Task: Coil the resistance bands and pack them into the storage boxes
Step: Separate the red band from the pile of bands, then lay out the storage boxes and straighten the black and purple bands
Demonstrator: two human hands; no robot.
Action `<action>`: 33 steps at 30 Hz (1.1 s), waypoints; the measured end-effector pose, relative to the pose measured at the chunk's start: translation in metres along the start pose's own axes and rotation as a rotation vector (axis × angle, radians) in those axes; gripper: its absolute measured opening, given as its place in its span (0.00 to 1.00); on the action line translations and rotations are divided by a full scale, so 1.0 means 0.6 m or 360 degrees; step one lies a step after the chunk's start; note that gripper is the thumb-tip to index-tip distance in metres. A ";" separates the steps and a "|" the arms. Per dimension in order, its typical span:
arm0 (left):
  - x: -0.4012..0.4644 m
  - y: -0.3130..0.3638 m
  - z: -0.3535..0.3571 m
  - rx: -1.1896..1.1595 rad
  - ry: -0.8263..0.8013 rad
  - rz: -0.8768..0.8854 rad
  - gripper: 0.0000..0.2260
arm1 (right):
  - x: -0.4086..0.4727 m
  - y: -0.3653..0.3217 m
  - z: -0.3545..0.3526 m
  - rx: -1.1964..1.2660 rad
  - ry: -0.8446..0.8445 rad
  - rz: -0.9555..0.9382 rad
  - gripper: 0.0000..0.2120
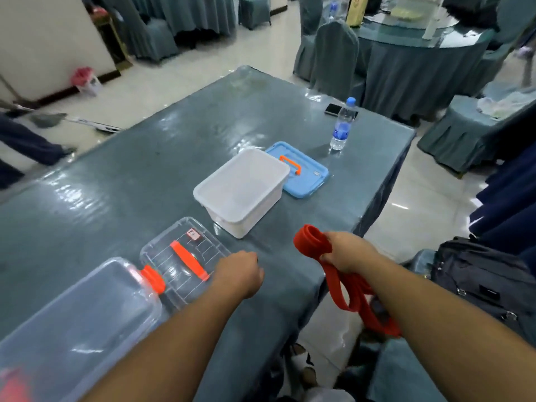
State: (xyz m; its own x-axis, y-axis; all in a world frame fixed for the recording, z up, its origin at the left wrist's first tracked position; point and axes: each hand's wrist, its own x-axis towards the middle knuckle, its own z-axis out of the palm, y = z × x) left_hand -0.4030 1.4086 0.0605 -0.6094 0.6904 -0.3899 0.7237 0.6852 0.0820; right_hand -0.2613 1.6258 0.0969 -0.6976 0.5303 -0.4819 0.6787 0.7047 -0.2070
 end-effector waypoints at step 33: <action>0.044 0.027 0.052 -0.0312 -0.0355 -0.0713 0.17 | 0.259 -0.081 0.085 -0.0975 -0.0131 -0.1130 0.33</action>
State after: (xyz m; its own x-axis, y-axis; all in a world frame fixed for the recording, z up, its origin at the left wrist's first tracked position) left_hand -0.3971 1.4308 0.0229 -0.7455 0.2688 -0.6099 0.3214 0.9466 0.0243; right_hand -0.3911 1.6501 -0.0114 -0.8675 -0.1371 -0.4781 -0.1547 0.9880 -0.0027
